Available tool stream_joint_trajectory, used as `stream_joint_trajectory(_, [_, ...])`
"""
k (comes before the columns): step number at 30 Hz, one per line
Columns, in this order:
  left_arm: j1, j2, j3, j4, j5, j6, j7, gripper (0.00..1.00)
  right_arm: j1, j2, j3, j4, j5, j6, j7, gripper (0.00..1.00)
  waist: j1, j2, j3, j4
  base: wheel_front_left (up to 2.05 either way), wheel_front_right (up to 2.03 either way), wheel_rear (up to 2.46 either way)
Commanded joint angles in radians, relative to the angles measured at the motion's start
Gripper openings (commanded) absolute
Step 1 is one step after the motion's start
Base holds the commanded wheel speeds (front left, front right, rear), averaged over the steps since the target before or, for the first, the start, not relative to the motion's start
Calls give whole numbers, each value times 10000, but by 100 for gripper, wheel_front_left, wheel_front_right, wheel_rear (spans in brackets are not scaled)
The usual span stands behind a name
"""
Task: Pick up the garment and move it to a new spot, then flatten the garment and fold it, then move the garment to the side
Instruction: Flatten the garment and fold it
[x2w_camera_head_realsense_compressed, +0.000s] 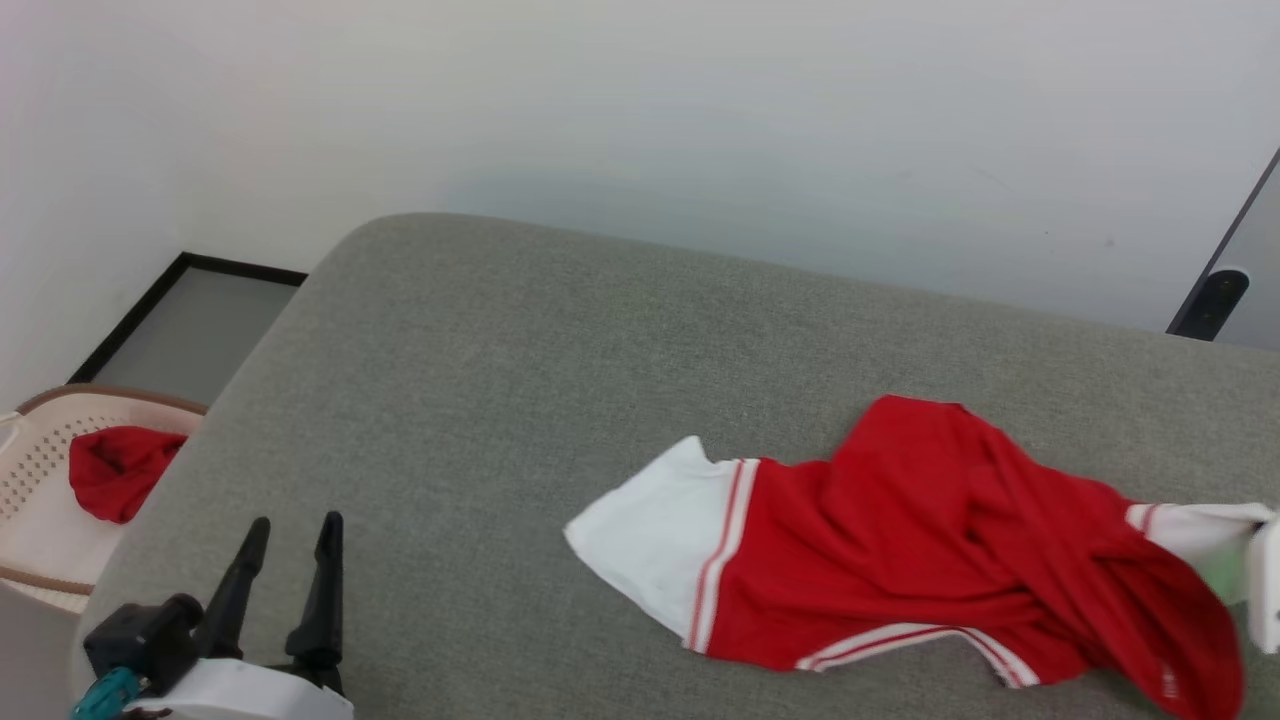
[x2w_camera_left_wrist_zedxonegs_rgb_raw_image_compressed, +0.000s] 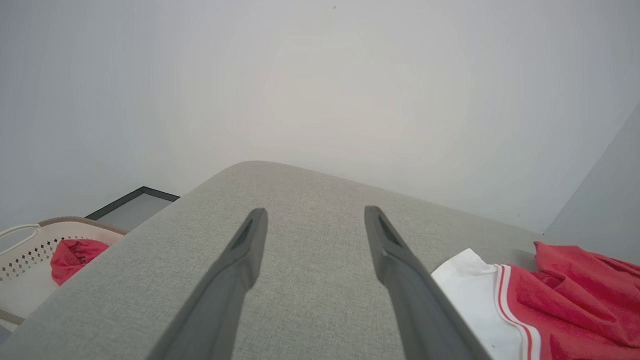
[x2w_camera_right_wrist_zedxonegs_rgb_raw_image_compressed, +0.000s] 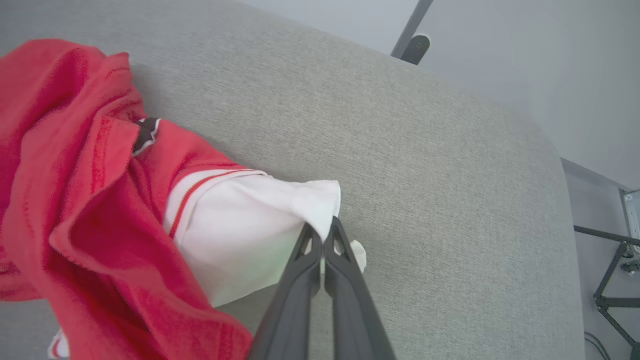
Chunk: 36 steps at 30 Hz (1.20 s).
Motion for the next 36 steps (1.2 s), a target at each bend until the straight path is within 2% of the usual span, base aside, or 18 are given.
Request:
stream_joint_trajectory(1, [-37, -62, 10, 39, 68, -46, -33, 100, -142, -111, -227, 176, -121, -14, 27, 0, 0, 0, 24, -3, 0, 0, 0])
stream_joint_trajectory(5, [-131, -115, -62, 114, 128, -99, -34, 100, -257, -236, -592, 873, -308, -13, -190, 0, 0, 0, 52, 14, 0, 0, 0])
stream_joint_trajectory(8, [-132, -148, -109, 179, 138, -115, -34, 100, -323, -67, -711, 1443, -381, -13, -433, 0, 0, 0, 47, -5, 0, 0, 0])
stream_joint_trajectory(10, [-122, -141, -155, 216, 149, -137, -34, 100, -475, -108, -642, 1808, -407, -13, -775, 62, 0, 0, 52, -39, 0, 0, 0])
stream_joint_trajectory(11, [-113, -138, -155, 221, 151, -140, -34, 100, -556, -74, -653, 2005, -383, -13, -933, 100, 0, 0, 50, -68, 0, 0, 0])
stream_joint_trajectory(15, [-37, -98, -142, 220, 154, -163, -34, 100, -808, -84, -405, 2636, -373, -13, -1309, 100, 0, 0, -5, -237, 0, 0, 0])
stream_joint_trajectory(20, [88, -33, -41, 129, 174, -158, -34, 100, -958, -150, -89, 2584, -236, -13, -1824, 100, 0, 0, -95, -595, 0, 0, 0])
stream_joint_trajectory(28, [475, -109, 364, -288, 353, -159, -20, 100, -276, -9, 325, 977, -108, -13, -3552, 100, 0, 0, -179, -1454, 0, 0, 0])
stream_joint_trajectory(36, [756, -220, 1043, -727, 507, -125, -19, 100, 1137, 711, 314, -791, -656, -13, -5518, 100, 0, 0, 26, -2336, 0, 0, 0])
